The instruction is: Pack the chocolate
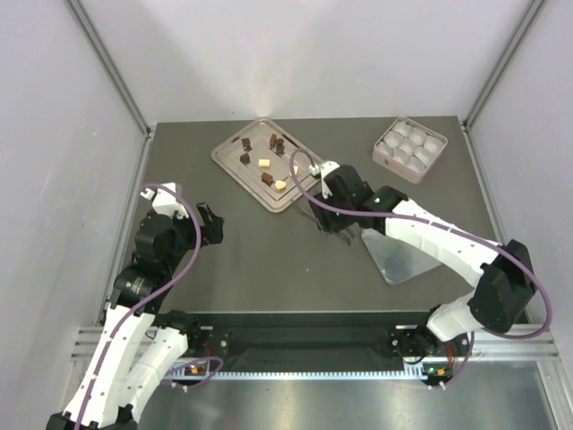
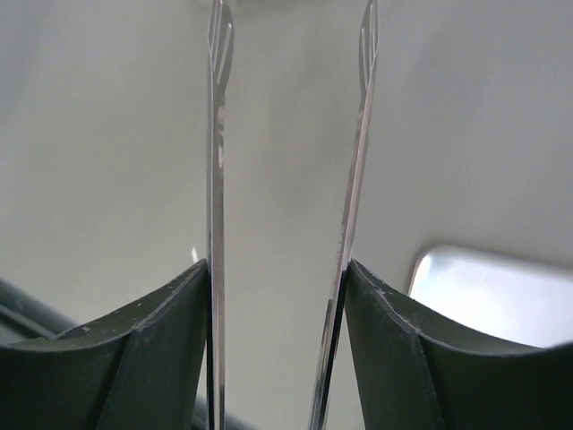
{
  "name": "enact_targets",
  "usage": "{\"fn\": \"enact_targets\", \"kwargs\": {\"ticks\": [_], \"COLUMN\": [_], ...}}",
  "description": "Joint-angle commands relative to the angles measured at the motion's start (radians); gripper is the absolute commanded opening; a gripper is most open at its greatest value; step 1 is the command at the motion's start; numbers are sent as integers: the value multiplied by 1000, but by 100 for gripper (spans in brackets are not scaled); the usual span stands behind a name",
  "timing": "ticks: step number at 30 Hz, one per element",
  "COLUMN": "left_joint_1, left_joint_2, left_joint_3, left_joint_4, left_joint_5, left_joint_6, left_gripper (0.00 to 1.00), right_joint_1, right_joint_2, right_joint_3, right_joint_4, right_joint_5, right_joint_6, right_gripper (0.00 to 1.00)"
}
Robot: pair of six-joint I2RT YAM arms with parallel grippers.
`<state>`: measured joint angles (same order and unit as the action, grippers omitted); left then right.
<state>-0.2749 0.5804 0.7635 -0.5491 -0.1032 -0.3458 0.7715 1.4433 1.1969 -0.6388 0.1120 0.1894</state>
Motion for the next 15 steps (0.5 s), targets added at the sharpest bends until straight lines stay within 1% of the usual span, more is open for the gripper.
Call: {"fn": "enact_targets", "kwargs": {"ticks": [1,4,5,6,7,10,15], "left_joint_1": [-1,-1,-1,-1,-1,-1,-1], "left_joint_2": [-10,-1,4,13,12,4,7], "left_joint_3": [16,5,7,8,8,8,8], "left_joint_4": [55,77,80,75,75,75,71], "left_joint_5": [43,147,177,175,175,157,146], "left_joint_6": [1,5,8,13,13,14,13], "left_gripper": [99,99,99,99,99,99,99], "right_joint_1": [-17,-21,-24,-34,-34,-57,-87], "right_joint_2": [51,144,201,294,295,387,483], "right_joint_3": [148,234,257,356,357,415,463], "right_joint_4": [108,180,189,201,202,226,249], "right_joint_5": [-6,32,60,96,97,117,161], "right_joint_6": [-83,-136,-158,-182,-182,-215,-231], "right_gripper": [58,56,56,55,55,55,50]}}
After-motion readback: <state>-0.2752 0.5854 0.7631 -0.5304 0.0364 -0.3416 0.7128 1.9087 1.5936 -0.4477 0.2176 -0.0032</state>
